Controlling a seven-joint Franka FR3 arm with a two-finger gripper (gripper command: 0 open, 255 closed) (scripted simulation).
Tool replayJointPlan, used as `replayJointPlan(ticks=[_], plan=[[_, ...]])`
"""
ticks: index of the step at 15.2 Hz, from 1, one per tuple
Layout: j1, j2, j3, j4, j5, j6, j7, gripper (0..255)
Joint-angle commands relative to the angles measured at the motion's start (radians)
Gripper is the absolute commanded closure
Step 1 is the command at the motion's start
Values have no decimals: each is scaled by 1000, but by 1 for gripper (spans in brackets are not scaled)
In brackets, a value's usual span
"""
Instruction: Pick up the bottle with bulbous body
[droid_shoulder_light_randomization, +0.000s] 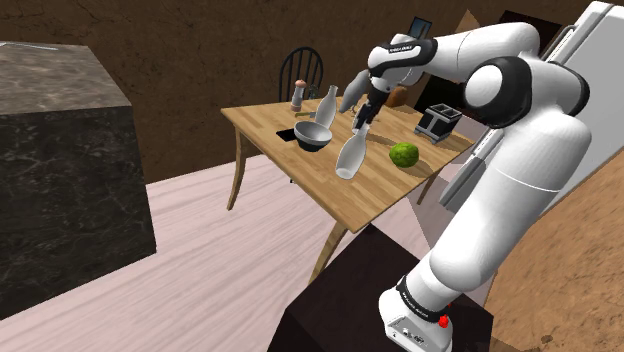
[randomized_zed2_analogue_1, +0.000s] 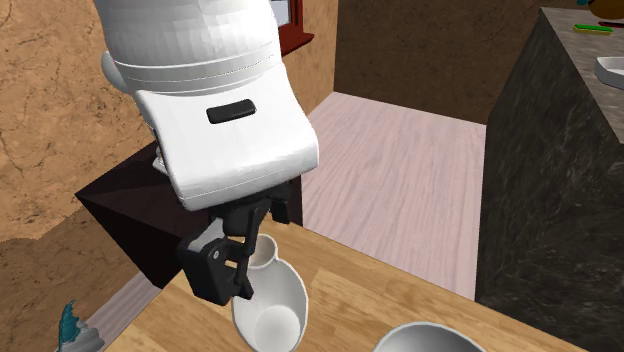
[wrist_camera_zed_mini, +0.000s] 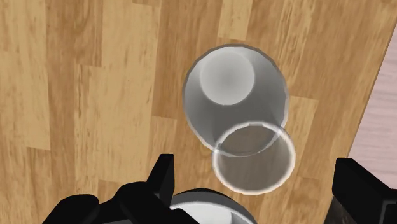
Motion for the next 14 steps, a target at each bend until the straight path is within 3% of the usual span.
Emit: replayJointPlan(ticks=[1,5,6,14], plan=[[-1,10,1,-15,6,24,-5,0],[-2,20,2,-38,13,56,-11,0],[-3,23,2,-34,15,54,-12,255],[-4,23,2,-34,15,54,-13,255]])
